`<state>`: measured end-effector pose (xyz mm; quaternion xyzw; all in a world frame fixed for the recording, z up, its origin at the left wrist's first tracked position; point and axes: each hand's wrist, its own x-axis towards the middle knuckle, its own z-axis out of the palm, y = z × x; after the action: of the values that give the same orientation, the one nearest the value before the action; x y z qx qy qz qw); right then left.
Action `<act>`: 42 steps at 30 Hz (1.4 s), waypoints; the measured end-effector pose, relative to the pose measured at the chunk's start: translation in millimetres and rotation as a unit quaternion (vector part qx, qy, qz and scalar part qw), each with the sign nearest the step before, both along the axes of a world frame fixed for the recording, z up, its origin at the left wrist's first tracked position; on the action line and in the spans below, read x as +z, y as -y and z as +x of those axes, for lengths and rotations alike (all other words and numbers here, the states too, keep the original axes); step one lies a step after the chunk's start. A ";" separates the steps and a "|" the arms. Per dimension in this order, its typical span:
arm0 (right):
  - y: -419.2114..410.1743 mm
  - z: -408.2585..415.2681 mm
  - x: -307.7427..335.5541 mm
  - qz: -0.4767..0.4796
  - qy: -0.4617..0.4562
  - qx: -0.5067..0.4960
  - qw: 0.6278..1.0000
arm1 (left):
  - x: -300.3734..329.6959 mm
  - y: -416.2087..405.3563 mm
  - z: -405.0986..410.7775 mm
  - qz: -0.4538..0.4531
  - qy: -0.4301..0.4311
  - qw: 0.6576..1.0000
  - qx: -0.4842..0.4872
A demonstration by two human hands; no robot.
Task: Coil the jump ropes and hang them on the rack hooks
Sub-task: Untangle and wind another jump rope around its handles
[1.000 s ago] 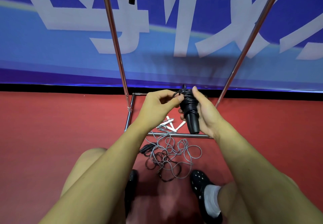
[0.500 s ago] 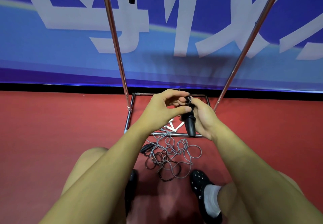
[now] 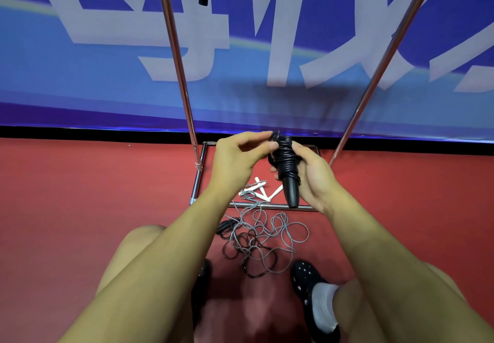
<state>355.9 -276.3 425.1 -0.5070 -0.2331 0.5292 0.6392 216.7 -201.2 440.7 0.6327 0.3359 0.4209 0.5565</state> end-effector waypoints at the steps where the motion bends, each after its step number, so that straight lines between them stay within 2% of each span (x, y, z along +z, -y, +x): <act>1: 0.5 0.8 0.2 0.011 0.004 0.000 1.000 | 0.6 -1.2 -0.1 -0.011 0.002 1.000 0.009; 10: 1.2 0.1 -1.7 0.064 0.062 0.022 0.996 | 0.6 -8.5 -3.9 0.001 -0.048 0.999 0.020; 19: -1.7 2.4 -8.4 0.059 0.155 0.038 0.985 | -1.1 -5.2 -5.9 0.015 -0.054 0.998 -0.008; 27: 1.5 2.3 -9.2 0.034 0.291 0.046 0.955 | -3.9 0.9 -2.0 -0.006 -0.049 0.998 0.028; 31: 1.0 2.5 -7.3 0.018 0.304 0.040 0.952 | -7.1 -4.3 -1.3 -0.029 -0.052 0.998 0.016; 36: 2.2 3.7 -8.7 0.014 0.316 0.043 0.948 | -5.6 -10.2 -5.1 -0.029 -0.093 0.993 -0.073; 42: 2.6 4.3 -9.6 0.007 0.312 0.042 0.949 | -0.6 -16.2 -13.4 -0.008 -0.123 0.988 -0.093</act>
<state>360.2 -278.9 415.5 -0.6323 -0.4450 0.3695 0.5154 203.2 -185.0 440.1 0.7034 0.3450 0.2836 0.5530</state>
